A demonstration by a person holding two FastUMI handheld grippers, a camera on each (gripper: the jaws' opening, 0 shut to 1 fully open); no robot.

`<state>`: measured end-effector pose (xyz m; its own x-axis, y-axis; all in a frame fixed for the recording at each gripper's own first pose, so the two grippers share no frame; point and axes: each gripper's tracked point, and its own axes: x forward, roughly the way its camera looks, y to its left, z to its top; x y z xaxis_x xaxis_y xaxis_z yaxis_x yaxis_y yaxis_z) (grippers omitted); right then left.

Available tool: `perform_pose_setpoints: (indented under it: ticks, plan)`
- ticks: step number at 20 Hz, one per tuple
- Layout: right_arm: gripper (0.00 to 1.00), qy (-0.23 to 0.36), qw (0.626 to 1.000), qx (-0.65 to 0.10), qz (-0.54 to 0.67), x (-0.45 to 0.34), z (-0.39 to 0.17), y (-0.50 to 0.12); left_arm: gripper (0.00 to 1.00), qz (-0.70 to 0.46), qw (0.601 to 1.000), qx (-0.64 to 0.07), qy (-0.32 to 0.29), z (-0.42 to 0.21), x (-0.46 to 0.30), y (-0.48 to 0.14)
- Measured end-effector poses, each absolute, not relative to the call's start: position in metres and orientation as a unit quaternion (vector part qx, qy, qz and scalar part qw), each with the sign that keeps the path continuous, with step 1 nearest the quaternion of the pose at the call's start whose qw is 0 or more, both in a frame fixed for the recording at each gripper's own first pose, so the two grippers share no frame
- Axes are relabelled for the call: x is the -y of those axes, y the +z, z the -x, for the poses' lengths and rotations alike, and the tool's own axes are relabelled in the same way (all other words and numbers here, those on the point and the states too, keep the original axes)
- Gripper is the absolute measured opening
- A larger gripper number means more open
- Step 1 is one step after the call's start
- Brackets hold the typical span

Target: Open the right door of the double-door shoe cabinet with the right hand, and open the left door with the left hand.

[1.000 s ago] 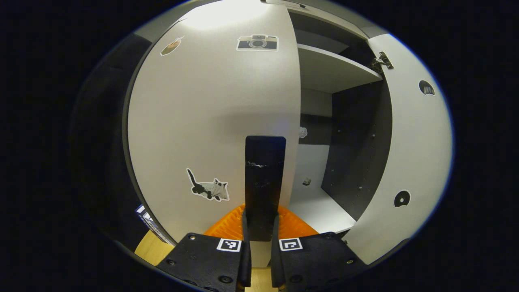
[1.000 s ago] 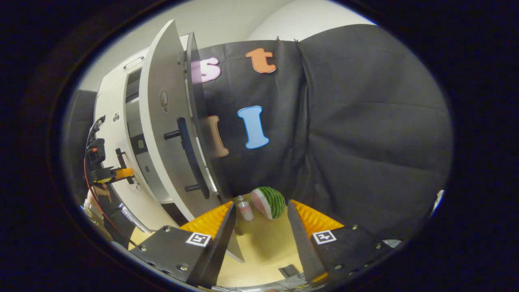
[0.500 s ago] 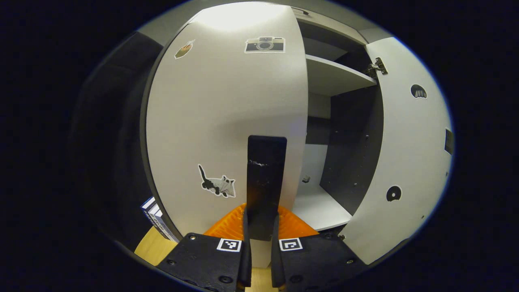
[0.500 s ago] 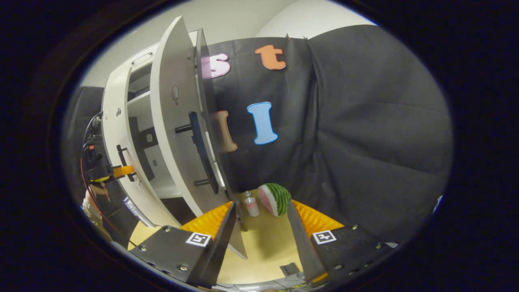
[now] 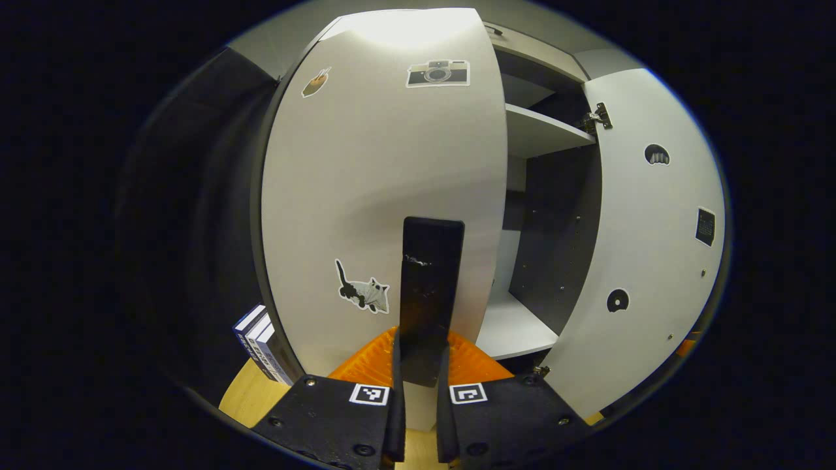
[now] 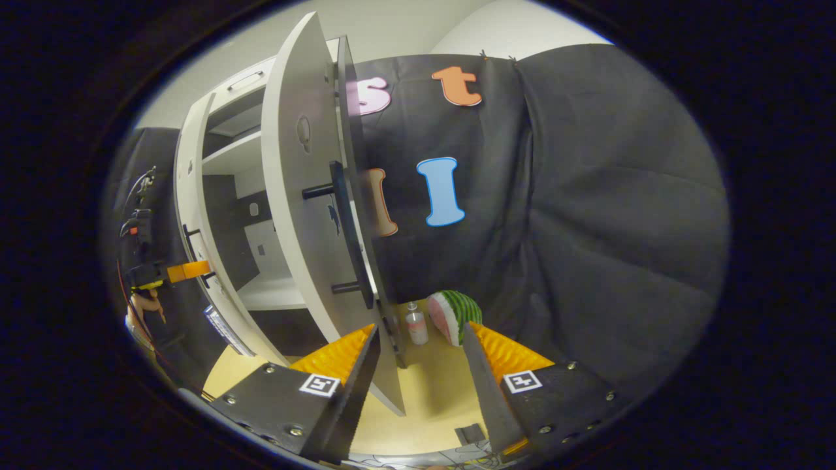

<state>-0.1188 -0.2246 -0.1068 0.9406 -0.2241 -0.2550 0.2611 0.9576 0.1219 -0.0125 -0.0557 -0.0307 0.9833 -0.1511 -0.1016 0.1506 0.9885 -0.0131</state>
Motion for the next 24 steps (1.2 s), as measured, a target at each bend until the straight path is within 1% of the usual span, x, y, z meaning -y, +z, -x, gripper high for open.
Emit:
perform_pose_setpoints:
  ticks: [1,2,15,16,17,19,20,22,23,24]
  plan:
    - [0.73,-0.123,0.982,-0.122,-0.078,0.224,0.118,-0.108,0.19,0.002,0.996,-0.052,-0.076,0.015,0.054,-0.031]
    - [0.76,-0.123,0.982,-0.124,-0.078,0.223,0.116,-0.109,0.19,0.002,0.996,-0.053,-0.077,0.017,0.053,-0.031]
    - [0.76,-0.114,0.982,-0.137,-0.063,0.22,0.095,-0.112,0.19,0.015,0.996,-0.051,-0.069,0.059,0.016,-0.031]
    - [0.73,-0.113,0.982,-0.138,-0.061,0.218,0.094,-0.114,0.19,0.013,0.996,-0.051,-0.065,0.063,0.013,-0.032]
    - [0.76,-0.111,0.982,-0.14,-0.059,0.216,0.094,-0.115,0.19,0.012,0.997,-0.05,-0.062,0.065,0.01,-0.032]
    - [0.76,-0.108,0.982,-0.141,-0.059,0.214,0.093,-0.117,0.19,0.013,0.997,-0.051,-0.056,0.069,0.005,-0.031]
    - [0.72,-0.107,0.982,-0.141,-0.059,0.212,0.093,-0.118,0.19,0.015,0.997,-0.051,-0.054,0.072,0.002,-0.032]
    - [0.72,-0.106,0.982,-0.142,-0.061,0.211,0.093,-0.119,0.19,0.013,0.997,-0.052,-0.048,0.077,-0.005,-0.032]
    - [0.76,-0.105,0.982,-0.142,-0.062,0.21,0.095,-0.119,0.19,0.011,0.998,-0.053,-0.045,0.078,-0.008,-0.032]
    - [0.76,-0.104,0.982,-0.142,-0.062,0.209,0.095,-0.121,0.19,0.01,0.998,-0.053,-0.041,0.081,-0.011,-0.031]
